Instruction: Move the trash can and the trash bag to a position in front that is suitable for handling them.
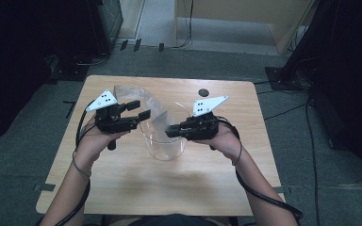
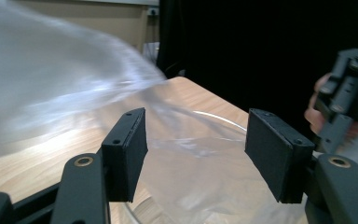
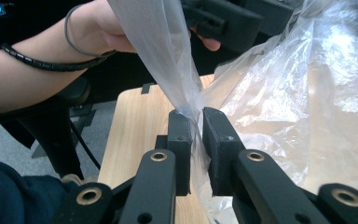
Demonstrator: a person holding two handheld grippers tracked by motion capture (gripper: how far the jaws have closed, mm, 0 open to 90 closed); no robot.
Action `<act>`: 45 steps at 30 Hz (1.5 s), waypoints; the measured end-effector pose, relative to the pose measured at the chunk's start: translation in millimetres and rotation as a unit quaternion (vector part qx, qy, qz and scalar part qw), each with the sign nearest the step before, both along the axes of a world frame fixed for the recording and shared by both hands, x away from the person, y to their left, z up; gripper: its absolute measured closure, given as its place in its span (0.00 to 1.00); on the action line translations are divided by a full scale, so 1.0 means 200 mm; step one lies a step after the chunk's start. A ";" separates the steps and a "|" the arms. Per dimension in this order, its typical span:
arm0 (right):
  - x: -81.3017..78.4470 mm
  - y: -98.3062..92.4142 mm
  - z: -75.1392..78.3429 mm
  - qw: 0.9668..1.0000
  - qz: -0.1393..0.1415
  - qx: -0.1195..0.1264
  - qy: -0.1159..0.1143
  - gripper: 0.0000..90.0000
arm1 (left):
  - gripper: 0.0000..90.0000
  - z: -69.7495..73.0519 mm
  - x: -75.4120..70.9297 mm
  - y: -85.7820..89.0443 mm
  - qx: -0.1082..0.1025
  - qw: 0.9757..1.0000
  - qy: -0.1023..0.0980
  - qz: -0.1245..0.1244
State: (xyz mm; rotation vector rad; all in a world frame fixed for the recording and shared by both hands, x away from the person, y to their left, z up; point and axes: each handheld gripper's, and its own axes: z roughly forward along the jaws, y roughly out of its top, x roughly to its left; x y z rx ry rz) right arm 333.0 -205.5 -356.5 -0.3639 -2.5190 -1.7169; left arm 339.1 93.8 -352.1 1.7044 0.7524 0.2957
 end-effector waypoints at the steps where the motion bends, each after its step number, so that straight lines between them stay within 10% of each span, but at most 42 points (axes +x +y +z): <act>1: 0.00 0.00 0.00 1.000 0.000 0.001 0.002 0.91 | 0.47 0.00 0.00 0.00 0.007 1.000 0.000 0.003; 9: 0.00 0.01 -0.02 1.000 0.016 -0.007 0.005 0.90 | 0.61 -0.08 0.04 -0.06 0.032 0.999 0.016 -0.005; 21: -0.01 0.03 -0.05 0.999 0.037 -0.027 0.014 0.89 | 0.45 0.01 0.07 -0.03 -0.004 1.000 0.023 0.019; 28: -0.01 0.03 -0.05 0.999 0.039 -0.028 0.010 0.84 | 0.83 -0.07 0.09 -0.09 0.024 0.999 0.036 0.002; 45: 0.07 -0.17 -0.01 0.999 -0.039 -0.004 -0.022 0.58 | 0.91 -0.04 0.08 -0.02 0.020 0.999 0.022 0.018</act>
